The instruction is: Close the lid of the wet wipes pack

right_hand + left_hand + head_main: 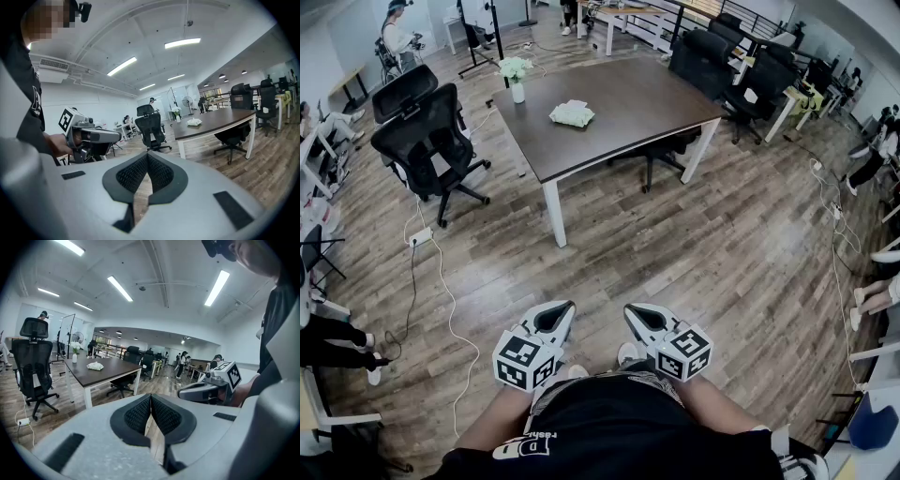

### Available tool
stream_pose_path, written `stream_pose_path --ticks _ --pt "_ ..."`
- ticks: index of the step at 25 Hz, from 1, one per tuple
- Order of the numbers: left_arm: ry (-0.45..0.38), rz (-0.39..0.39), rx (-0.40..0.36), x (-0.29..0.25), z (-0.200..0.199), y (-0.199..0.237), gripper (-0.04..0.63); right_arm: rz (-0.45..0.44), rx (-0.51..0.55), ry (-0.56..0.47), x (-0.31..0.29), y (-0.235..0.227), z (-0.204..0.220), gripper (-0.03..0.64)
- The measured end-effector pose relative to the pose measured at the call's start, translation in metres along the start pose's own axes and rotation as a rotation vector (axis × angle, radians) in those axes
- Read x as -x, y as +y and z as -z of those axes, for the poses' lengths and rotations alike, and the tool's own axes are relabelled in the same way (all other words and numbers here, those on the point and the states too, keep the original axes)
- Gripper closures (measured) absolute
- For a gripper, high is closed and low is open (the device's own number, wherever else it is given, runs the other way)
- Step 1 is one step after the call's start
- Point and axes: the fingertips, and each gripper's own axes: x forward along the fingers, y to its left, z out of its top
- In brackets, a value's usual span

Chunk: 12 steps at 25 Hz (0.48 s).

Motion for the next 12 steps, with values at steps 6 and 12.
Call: stream_pose_path --ticks 6,12 --pt "-0.001 -0.002 0.002 -0.007 0.000 -0.005 0.575 -0.009 0.005 0.002 0.003 -0.005 0.001 0.612" --pt "0.000 -0.012 0.005 -0.021 -0.006 -0.003 0.575 -0.018 0.013 -0.003 0.003 -0.018 -0.006 0.612"
